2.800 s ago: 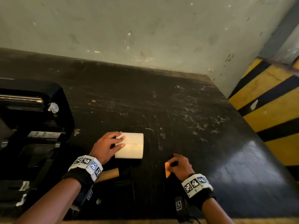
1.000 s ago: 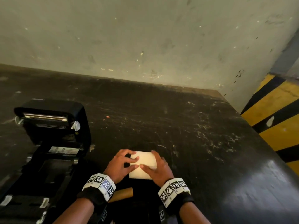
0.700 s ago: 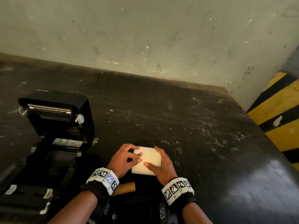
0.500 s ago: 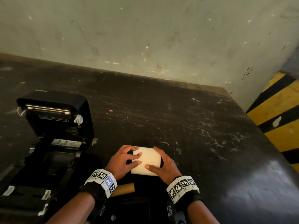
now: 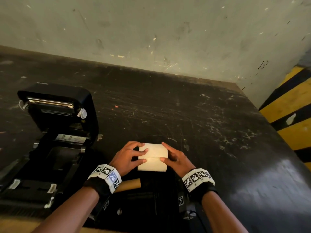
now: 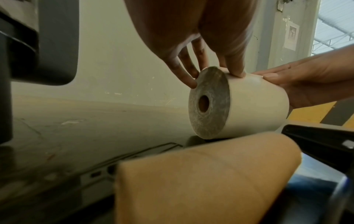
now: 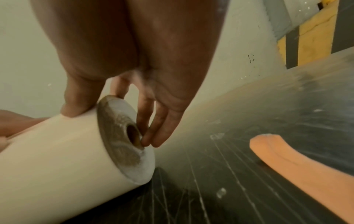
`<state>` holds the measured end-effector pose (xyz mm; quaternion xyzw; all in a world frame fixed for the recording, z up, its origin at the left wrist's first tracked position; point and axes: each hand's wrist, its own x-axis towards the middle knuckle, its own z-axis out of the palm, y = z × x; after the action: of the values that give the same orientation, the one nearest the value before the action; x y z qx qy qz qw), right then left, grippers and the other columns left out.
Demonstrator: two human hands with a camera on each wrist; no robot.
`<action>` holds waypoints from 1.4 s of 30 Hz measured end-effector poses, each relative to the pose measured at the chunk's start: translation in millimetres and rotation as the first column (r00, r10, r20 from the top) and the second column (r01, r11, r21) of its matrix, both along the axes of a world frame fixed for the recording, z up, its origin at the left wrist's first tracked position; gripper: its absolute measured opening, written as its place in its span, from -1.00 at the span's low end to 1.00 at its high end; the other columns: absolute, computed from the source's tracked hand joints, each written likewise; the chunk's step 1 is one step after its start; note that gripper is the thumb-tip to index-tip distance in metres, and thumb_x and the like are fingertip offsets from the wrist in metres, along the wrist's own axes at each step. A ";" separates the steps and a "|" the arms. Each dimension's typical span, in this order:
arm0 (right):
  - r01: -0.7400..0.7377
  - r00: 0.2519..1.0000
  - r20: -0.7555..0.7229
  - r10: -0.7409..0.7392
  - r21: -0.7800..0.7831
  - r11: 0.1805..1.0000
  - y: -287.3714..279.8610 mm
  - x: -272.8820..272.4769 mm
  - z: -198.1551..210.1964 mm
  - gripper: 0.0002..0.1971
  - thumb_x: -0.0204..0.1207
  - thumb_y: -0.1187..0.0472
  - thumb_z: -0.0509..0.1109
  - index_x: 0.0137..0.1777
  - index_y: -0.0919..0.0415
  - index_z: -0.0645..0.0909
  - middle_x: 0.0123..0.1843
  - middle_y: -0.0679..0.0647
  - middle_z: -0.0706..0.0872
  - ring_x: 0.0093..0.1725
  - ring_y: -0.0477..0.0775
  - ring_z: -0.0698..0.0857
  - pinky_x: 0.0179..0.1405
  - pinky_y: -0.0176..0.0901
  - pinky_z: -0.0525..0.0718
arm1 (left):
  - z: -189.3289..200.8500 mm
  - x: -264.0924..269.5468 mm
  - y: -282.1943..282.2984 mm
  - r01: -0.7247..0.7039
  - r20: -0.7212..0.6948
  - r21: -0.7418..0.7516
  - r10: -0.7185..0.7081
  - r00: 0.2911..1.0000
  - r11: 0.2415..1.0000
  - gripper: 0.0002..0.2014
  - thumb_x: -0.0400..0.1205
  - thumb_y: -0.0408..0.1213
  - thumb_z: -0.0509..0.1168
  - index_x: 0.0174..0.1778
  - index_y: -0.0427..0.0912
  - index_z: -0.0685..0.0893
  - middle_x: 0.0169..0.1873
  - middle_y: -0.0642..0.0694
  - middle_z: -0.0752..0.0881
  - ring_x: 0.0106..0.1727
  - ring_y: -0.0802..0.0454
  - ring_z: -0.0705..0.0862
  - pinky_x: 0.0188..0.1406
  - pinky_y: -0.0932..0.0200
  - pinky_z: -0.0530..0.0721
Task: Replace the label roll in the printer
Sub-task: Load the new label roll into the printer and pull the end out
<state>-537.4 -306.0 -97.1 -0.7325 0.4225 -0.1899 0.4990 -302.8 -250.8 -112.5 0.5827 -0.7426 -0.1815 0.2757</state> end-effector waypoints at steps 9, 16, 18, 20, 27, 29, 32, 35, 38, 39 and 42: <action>0.190 0.882 -0.428 -0.195 -0.054 0.980 44.7 3.3 -9.3 -0.57 0.39 -0.22 0.41 0.05 0.11 0.59 -0.02 0.11 0.75 -0.08 0.05 0.74 -0.05 0.00 0.73 | 0.6 -7.8 9.2 -0.045 0.093 0.034 0.041 0.995 0.998 -0.48 0.47 -0.08 0.43 0.37 0.08 0.51 0.54 0.07 0.28 0.52 0.07 0.19 0.39 -0.18 0.41; 0.035 0.858 -0.513 0.029 0.114 0.993 68.9 19.3 -22.7 -0.62 0.33 -0.20 0.48 -0.21 0.15 0.63 -0.20 0.13 0.79 -0.24 0.11 0.78 -0.06 0.05 0.78 | -0.1 -8.8 8.3 -0.046 0.095 0.039 0.042 0.995 0.998 -0.46 0.48 -0.12 0.44 0.40 0.02 0.48 0.54 0.06 0.28 0.49 0.01 0.34 0.43 -0.10 0.37; 0.040 0.879 -0.475 0.036 0.150 0.988 74.4 24.4 -25.8 -0.72 0.37 -0.04 0.52 -0.25 0.16 0.59 -0.29 0.12 0.76 -0.33 0.10 0.77 -0.15 0.04 0.79 | 1.8 -6.8 6.9 -0.018 0.073 0.025 0.016 0.997 1.000 -0.46 0.46 -0.17 0.46 0.37 -0.05 0.52 0.53 0.01 0.31 0.48 -0.01 0.38 0.43 -0.10 0.39; 0.062 0.909 -0.417 0.023 0.188 0.980 76.3 25.6 -30.7 -0.74 0.40 0.10 0.54 -0.34 0.15 0.52 -0.45 0.10 0.66 -0.48 0.04 0.69 -0.21 0.05 0.77 | 4.3 -4.7 5.5 0.009 0.064 0.037 -0.011 0.998 0.999 -0.46 0.45 -0.21 0.47 0.36 -0.09 0.53 0.52 0.00 0.32 0.47 0.00 0.38 0.45 -0.09 0.37; 0.083 0.930 -0.368 0.000 0.212 0.974 62.4 -9.2 -9.9 -0.83 0.39 0.18 0.55 -0.21 0.19 0.60 -0.33 0.26 0.71 -0.42 0.08 0.67 -0.22 0.02 0.75 | 12.8 4.5 -3.6 0.093 0.118 0.099 -0.104 0.988 0.991 -0.43 0.46 -0.23 0.47 0.39 -0.12 0.48 0.53 0.01 0.29 0.50 0.07 0.32 0.52 0.00 0.26; 0.150 0.928 -0.365 -0.072 0.190 0.970 52.5 -30.4 1.2 -0.83 0.38 0.19 0.55 -0.21 0.18 0.59 -0.32 0.29 0.71 -0.41 0.11 0.68 -0.34 -0.07 0.73 | 14.4 6.5 -5.5 0.116 0.160 0.099 -0.130 0.978 0.988 -0.43 0.47 -0.24 0.46 0.40 -0.13 0.46 0.52 0.02 0.29 0.49 0.07 0.32 0.52 0.01 0.27; 0.272 0.892 -0.404 -0.202 0.122 0.955 37.2 -65.4 13.1 -0.81 0.38 0.21 0.56 -0.24 0.19 0.56 -0.40 0.24 0.69 -0.48 0.09 0.66 -0.49 -0.16 0.69 | 16.6 8.5 -8.0 0.148 0.217 0.086 -0.163 0.963 0.985 -0.43 0.47 -0.27 0.45 0.40 -0.15 0.46 0.51 0.01 0.30 0.48 0.06 0.35 0.50 0.09 0.27; 0.372 0.839 -0.443 -0.317 0.041 0.927 25.0 -88.3 19.3 -0.79 0.38 0.20 0.55 -0.32 0.22 0.57 -0.42 0.24 0.69 -0.45 0.14 0.66 -0.37 -0.01 0.72 | 18.1 10.7 -10.0 0.175 0.258 0.097 -0.195 0.946 0.980 -0.42 0.47 -0.27 0.45 0.41 -0.15 0.44 0.50 0.02 0.30 0.47 0.06 0.35 0.48 0.09 0.30; 0.459 0.787 -0.443 -0.430 -0.045 0.887 14.8 -92.5 15.1 -0.75 0.33 0.14 0.59 -0.36 0.15 0.54 -0.46 0.15 0.67 -0.56 0.05 0.60 -0.47 -0.10 0.68 | 15.8 13.0 -12.1 0.201 0.229 0.046 -0.206 0.951 0.978 -0.40 0.43 -0.27 0.49 0.39 -0.16 0.47 0.41 0.11 0.28 0.44 0.08 0.39 0.45 0.17 0.30; 0.472 0.776 -0.440 -0.452 -0.072 0.879 12.4 -90.8 13.8 -0.74 0.30 0.10 0.60 -0.36 0.12 0.55 -0.43 0.12 0.67 -0.53 0.04 0.61 -0.44 -0.11 0.69 | 15.9 12.9 -12.7 0.207 0.221 0.034 -0.209 0.953 0.978 -0.40 0.43 -0.28 0.49 0.39 -0.17 0.47 0.39 0.12 0.28 0.43 0.10 0.39 0.43 0.22 0.28; 0.455 0.768 -0.448 -0.459 -0.122 0.882 7.7 -84.9 12.8 -0.79 0.31 0.04 0.59 -0.30 0.07 0.61 -0.27 0.10 0.73 -0.30 0.07 0.71 -0.20 -0.05 0.77 | 15.3 12.4 -13.0 0.200 0.223 0.051 -0.207 0.953 0.978 -0.40 0.45 -0.27 0.47 0.40 -0.17 0.44 0.40 0.15 0.24 0.41 0.20 0.31 0.40 0.31 0.21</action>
<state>-622.3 -298.3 -84.3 -0.6329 0.6938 -0.1262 0.3195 -290.4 -263.7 -97.1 0.5237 -0.8227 -0.1515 0.1609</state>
